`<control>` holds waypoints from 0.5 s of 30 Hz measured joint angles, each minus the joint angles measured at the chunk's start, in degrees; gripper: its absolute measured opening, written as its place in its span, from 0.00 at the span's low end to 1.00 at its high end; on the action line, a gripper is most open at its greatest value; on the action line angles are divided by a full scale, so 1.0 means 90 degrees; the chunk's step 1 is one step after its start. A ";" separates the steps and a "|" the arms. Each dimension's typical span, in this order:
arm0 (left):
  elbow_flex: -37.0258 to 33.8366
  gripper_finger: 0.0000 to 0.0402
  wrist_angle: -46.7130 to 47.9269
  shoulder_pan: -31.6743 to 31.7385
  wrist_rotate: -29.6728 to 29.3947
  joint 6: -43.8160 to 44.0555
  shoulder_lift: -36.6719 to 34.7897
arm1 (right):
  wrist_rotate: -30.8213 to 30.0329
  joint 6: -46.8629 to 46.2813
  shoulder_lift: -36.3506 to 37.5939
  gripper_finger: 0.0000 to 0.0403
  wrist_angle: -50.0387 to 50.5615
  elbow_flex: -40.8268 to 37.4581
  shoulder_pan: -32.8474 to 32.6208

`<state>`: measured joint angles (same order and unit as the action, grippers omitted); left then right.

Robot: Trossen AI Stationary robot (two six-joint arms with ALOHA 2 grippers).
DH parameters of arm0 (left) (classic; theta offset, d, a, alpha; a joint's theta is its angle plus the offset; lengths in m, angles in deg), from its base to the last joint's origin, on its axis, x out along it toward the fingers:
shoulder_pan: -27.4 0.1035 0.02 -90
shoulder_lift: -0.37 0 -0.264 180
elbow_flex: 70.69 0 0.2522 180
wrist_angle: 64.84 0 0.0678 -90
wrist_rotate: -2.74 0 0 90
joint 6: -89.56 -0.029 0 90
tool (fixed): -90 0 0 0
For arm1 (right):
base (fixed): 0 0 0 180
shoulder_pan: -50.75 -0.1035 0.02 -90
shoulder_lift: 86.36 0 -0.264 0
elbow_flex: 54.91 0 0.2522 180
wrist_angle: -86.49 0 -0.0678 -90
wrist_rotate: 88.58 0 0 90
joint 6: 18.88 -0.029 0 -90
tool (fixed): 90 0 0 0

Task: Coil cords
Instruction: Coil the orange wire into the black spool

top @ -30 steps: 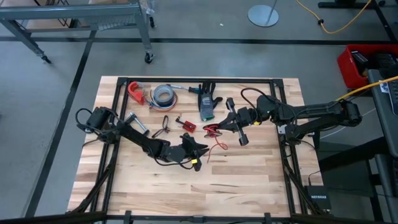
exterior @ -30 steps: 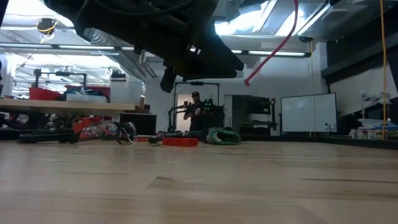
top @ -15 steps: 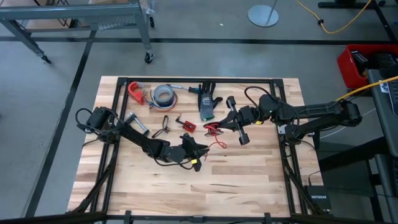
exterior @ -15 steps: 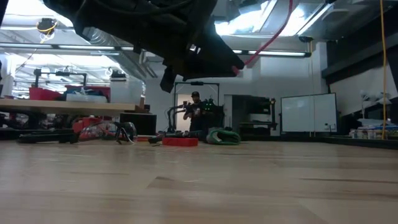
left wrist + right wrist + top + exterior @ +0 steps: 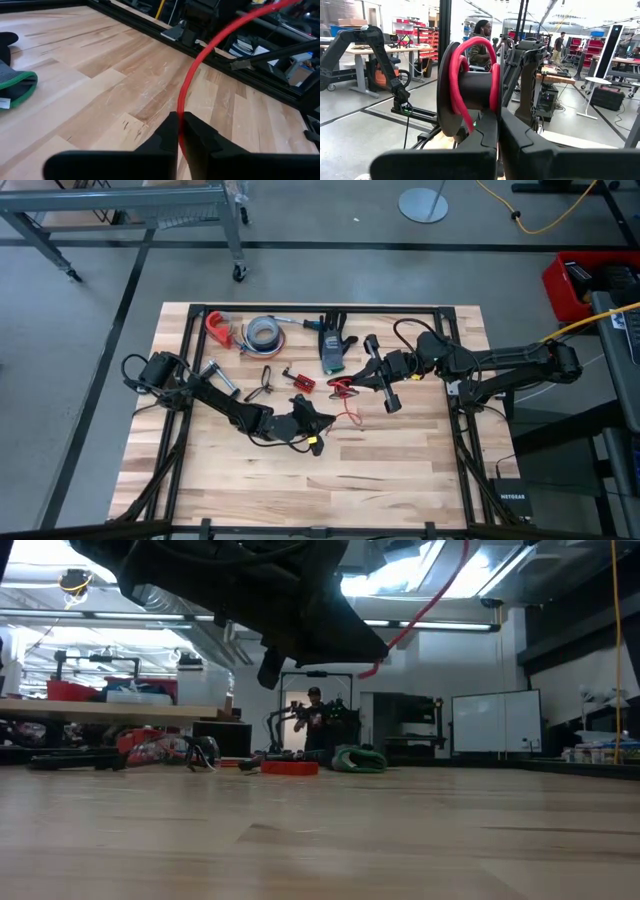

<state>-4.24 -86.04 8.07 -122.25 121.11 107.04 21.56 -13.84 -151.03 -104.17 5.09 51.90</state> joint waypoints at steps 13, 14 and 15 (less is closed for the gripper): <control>0.0000 0.00 -0.0002 -0.0015 -0.0902 0.0165 -0.0001 | 0.0069 -0.0020 -0.0002 0.01 0.0190 0.0000 0.0000; 0.0000 0.00 0.0010 -0.0023 -0.0992 0.0165 -0.0014 | 0.0125 -0.0024 -0.0002 0.01 0.0254 0.0000 0.0000; 0.0000 0.00 0.0031 -0.0038 -0.1080 0.0165 -0.0028 | 0.0167 -0.0027 0.0000 0.01 0.0338 0.0000 0.0000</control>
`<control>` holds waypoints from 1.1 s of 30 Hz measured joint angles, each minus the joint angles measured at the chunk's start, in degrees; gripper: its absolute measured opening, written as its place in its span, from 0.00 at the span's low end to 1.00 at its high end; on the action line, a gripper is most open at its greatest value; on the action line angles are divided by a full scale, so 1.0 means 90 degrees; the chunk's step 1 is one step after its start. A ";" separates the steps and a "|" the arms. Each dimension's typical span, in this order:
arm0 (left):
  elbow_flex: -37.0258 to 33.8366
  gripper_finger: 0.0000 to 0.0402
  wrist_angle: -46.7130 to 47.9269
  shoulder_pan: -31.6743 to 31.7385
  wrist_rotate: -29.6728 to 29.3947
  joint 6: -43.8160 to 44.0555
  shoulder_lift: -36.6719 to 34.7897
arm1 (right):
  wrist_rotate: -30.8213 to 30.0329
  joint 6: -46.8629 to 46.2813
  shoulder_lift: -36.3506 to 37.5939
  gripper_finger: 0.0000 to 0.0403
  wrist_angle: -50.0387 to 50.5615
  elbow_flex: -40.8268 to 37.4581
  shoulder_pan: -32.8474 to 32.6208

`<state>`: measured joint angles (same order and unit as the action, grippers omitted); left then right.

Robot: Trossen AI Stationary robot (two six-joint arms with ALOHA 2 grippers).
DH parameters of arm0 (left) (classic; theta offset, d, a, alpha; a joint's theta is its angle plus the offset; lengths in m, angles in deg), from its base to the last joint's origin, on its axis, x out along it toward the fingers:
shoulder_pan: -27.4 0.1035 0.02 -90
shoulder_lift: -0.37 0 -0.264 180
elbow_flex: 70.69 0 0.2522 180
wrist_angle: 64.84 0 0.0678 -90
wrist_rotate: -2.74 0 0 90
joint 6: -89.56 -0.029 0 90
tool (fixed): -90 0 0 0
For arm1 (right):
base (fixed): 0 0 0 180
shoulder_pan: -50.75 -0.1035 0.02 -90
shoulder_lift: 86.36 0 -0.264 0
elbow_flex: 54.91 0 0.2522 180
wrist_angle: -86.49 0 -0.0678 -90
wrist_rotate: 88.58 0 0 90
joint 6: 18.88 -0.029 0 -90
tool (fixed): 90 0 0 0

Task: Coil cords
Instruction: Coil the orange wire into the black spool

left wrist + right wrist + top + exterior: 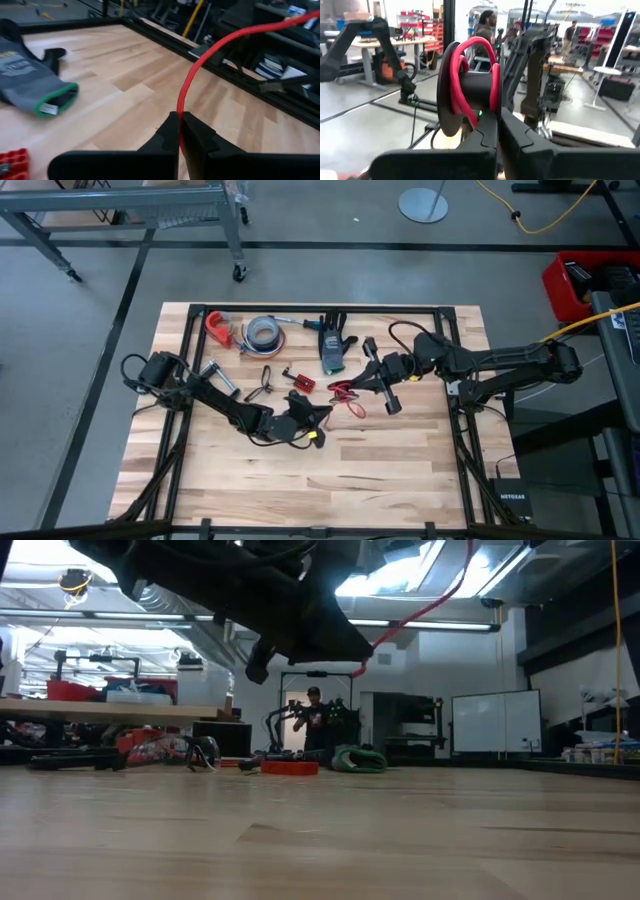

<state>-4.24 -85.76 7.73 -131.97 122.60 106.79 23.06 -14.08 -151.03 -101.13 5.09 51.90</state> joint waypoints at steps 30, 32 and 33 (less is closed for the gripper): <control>0.0002 0.00 0.3134 -0.0366 -0.1195 0.0784 -0.2052 | -0.0841 0.0051 0.0364 0.01 0.4364 0.0002 0.0000; 0.0002 0.00 0.3122 -0.0358 -0.1195 0.0784 -0.2113 | -0.1098 0.0051 0.0361 0.01 0.4528 0.0002 0.0000; 0.0002 0.00 0.3112 -0.0358 -0.1195 0.0784 -0.2147 | -0.1214 0.0051 0.0344 0.01 0.4566 0.0002 -0.0002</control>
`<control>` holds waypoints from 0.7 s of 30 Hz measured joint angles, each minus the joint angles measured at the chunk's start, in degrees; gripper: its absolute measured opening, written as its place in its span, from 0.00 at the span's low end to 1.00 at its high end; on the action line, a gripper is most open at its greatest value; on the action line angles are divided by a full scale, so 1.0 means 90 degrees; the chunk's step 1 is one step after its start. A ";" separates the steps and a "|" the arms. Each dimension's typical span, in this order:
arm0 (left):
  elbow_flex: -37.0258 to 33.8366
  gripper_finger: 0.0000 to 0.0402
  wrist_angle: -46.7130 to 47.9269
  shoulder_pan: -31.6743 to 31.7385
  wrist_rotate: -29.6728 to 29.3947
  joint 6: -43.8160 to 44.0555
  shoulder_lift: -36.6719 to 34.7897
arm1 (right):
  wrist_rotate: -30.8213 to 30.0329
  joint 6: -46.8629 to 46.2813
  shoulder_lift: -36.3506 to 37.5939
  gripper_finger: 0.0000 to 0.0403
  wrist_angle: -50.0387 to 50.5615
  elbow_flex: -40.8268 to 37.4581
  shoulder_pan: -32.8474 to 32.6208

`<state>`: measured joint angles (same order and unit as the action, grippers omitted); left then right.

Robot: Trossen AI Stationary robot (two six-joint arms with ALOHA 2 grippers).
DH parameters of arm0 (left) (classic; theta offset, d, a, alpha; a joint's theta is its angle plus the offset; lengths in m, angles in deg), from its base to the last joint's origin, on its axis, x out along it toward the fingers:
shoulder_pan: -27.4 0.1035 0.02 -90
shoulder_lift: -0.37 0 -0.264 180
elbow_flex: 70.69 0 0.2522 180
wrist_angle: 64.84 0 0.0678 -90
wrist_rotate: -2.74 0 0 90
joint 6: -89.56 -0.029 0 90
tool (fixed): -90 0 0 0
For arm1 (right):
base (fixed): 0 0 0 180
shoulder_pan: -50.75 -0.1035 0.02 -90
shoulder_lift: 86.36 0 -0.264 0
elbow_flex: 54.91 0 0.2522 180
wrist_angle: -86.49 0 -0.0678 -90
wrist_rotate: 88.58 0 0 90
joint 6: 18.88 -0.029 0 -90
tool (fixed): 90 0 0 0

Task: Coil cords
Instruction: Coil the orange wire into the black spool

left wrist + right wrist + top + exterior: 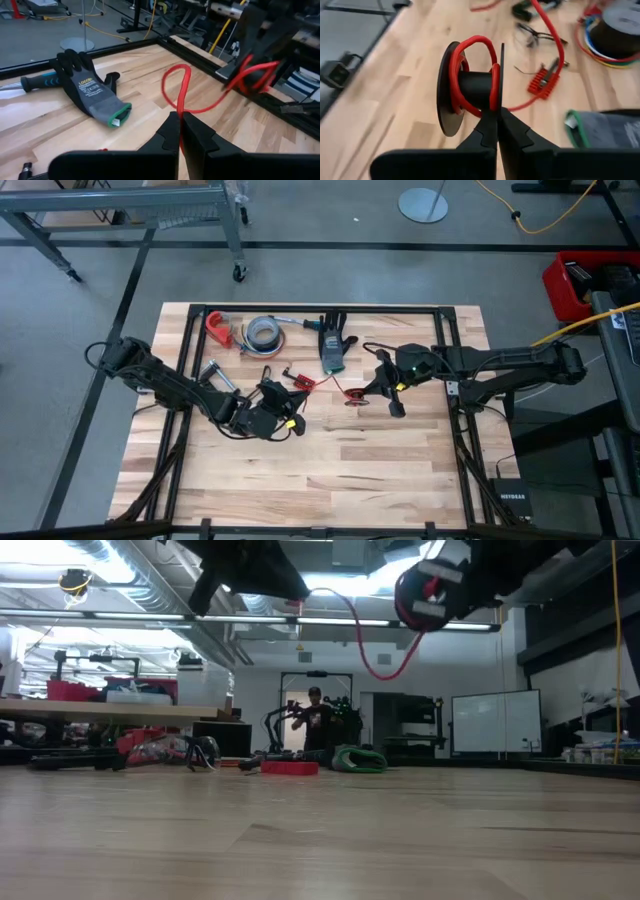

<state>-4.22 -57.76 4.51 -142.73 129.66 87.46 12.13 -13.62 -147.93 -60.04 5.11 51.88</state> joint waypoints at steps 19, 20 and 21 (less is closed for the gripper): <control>0.0000 0.00 -0.1139 0.0000 0.0167 -0.0760 -0.0278 | -0.1422 -0.0257 -0.1207 0.01 -0.0103 -0.0002 0.0002; 0.0000 0.00 -0.1196 0.0000 0.0205 -0.0832 -0.0278 | -0.1563 -0.0273 -0.1260 0.01 -0.0119 -0.0005 0.0002; 0.0000 0.00 -0.1214 0.0000 0.0241 -0.0847 -0.0280 | -0.1691 -0.0329 -0.1299 0.01 -0.0168 -0.0004 0.0002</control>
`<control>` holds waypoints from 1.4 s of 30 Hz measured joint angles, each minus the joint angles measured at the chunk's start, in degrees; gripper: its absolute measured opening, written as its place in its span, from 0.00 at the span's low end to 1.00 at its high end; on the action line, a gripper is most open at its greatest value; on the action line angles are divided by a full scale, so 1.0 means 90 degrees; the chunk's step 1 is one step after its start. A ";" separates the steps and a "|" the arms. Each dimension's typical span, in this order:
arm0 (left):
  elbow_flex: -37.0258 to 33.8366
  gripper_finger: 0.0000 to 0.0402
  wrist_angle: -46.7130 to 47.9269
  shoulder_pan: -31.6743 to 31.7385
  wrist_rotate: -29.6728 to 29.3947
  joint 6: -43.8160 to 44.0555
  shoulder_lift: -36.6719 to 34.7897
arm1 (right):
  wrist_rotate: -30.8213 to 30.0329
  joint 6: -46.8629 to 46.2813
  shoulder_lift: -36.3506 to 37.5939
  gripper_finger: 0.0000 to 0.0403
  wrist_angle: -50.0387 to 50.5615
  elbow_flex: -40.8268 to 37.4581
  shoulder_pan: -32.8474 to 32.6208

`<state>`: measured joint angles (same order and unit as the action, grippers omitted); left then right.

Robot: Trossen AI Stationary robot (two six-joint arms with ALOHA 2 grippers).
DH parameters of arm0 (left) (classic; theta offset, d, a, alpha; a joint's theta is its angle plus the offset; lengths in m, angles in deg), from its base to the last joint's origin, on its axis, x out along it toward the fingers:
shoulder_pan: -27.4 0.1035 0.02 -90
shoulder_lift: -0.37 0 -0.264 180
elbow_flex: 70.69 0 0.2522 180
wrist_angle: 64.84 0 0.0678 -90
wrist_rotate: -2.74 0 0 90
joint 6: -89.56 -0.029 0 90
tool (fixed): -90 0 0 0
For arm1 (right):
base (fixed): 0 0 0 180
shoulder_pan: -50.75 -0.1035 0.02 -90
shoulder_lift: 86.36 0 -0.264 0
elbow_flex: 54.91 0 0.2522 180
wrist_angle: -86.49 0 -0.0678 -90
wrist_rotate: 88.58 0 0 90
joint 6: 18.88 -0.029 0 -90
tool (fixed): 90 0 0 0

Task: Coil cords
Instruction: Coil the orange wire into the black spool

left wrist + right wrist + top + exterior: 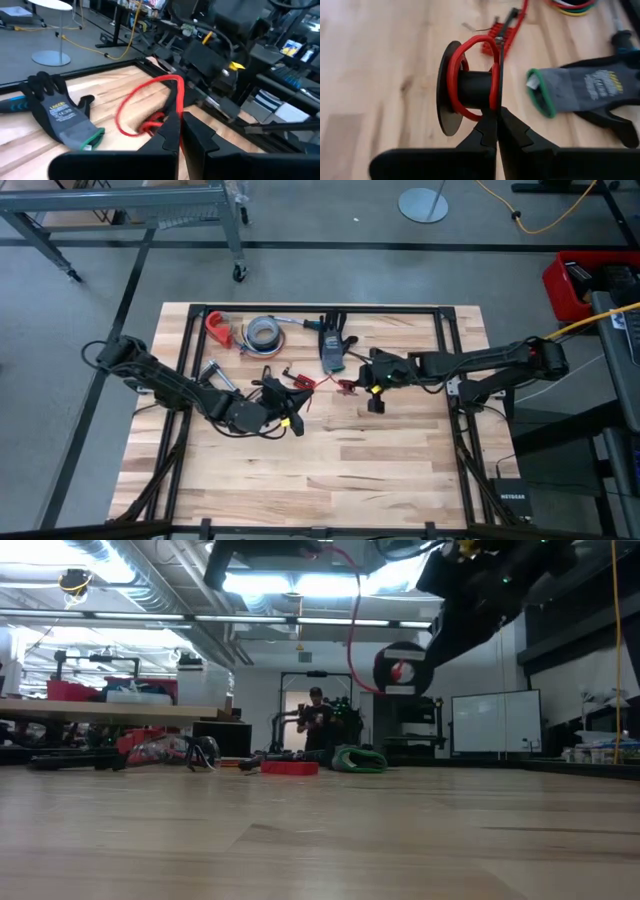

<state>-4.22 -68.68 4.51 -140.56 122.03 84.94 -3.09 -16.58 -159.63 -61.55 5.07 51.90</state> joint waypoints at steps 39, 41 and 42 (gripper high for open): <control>0.0283 0.00 -0.1443 0.0404 0.1217 -0.0381 0.0775 | -0.0668 -0.0950 -0.0264 0.01 -0.3223 -0.0003 0.0136; 0.0351 0.00 -0.1450 0.0466 0.1217 -0.0591 0.0782 | -0.0487 -0.0952 -0.0320 0.01 -0.3138 -0.0003 0.0126; 0.0381 0.00 -0.1465 0.0475 0.1214 -0.0692 0.0775 | -0.0412 -0.0955 -0.0355 0.01 -0.3053 -0.0003 0.0126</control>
<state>-0.80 -81.87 8.78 -129.63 115.81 91.92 -6.80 -25.18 -162.82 -89.02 5.04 53.03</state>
